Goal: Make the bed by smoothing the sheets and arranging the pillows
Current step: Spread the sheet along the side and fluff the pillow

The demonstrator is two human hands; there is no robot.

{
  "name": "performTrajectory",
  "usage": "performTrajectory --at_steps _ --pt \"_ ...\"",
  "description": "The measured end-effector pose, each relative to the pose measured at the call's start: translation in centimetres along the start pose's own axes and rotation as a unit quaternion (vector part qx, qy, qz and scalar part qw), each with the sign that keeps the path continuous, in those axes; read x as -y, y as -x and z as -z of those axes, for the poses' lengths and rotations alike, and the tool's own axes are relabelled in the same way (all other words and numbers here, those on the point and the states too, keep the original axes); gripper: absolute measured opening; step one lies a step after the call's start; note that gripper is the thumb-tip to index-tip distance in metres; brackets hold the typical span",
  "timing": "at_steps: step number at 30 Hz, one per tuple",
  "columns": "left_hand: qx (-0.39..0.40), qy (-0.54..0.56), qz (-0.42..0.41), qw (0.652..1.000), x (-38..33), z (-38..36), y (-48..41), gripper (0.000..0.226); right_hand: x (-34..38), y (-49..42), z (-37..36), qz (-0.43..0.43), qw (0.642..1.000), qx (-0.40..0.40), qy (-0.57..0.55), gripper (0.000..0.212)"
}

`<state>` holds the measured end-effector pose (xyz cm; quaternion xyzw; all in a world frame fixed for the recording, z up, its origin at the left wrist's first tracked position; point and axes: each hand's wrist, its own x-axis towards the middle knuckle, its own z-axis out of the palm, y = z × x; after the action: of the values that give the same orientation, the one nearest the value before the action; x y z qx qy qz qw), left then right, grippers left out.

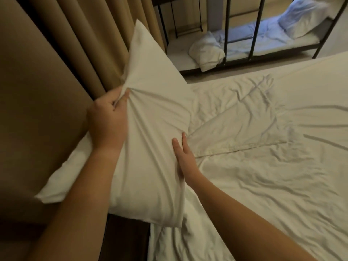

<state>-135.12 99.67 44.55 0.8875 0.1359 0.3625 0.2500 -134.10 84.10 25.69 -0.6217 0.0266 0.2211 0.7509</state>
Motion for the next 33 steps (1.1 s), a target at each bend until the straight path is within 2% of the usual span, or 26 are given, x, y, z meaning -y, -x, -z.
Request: performTrajectory --at_steps 6,11,14,18,25,33 --pt "0.061 0.037 0.014 0.997 -0.6 0.7 4.4 0.041 -1.2 4.9 1.5 -0.012 0.999 -0.033 -0.035 0.08" --pt "0.117 0.053 -0.046 0.991 -1.6 -0.6 8.5 0.039 -2.2 7.5 3.8 0.008 0.996 -0.084 -0.019 0.09" --pt "0.124 0.067 -0.053 0.989 -2.0 -1.2 11.4 0.032 -2.9 9.7 5.9 0.013 0.994 -0.112 -0.009 0.091" --pt "0.132 0.085 -0.051 0.986 -2.8 -2.3 13.9 0.035 -2.0 12.3 8.9 0.032 0.987 -0.156 0.026 0.091" --pt "0.132 0.148 -0.021 0.98 -7.9 -7.7 16.2 0.038 1.4 13.5 17.7 0.031 0.961 -0.234 0.147 0.097" --pt "0.172 0.189 -0.007 0.967 -15.3 -17.6 19.9 0.038 1.5 13.8 30.4 -0.005 0.939 -0.299 0.169 0.101"
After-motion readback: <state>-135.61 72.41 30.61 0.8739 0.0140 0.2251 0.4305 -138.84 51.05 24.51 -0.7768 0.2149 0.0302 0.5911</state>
